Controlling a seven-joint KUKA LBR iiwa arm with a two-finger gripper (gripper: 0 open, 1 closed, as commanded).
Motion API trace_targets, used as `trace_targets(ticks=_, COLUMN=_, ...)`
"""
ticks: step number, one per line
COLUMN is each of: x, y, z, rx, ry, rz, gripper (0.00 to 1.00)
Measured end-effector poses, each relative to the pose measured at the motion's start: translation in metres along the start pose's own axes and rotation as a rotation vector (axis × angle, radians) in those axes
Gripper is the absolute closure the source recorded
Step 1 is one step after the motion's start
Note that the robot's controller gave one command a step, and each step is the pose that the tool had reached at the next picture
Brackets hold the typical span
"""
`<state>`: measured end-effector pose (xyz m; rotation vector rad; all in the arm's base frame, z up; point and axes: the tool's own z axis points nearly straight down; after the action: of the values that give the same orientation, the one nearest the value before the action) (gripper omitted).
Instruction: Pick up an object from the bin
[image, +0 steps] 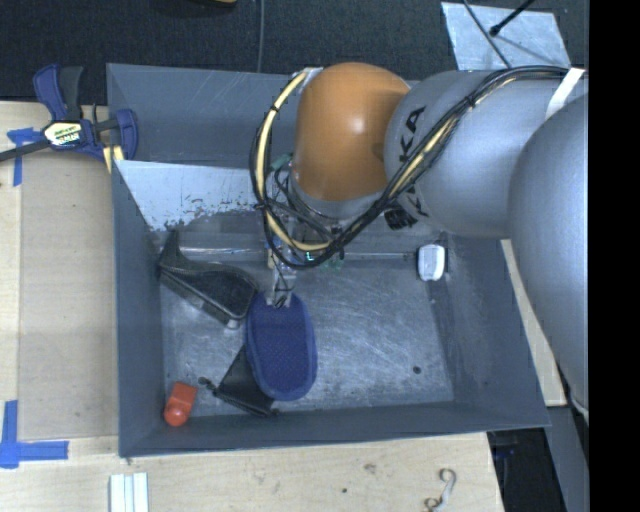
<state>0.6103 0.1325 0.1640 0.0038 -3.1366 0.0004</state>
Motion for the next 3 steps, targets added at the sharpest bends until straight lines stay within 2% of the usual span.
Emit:
trace_targets(ticks=1, x=-0.008, y=0.060, z=0.079, rx=-0.005, ry=-0.013, rz=0.014, gripper=0.00)
trace_targets(ticks=2, x=0.001, y=0.100, z=0.063, rx=-0.005, ry=-0.010, rz=0.239, gripper=0.00)
trace_targets(ticks=3, x=0.008, y=0.092, z=0.063, rx=-0.001, ry=-0.005, rz=0.378, gripper=0.00)
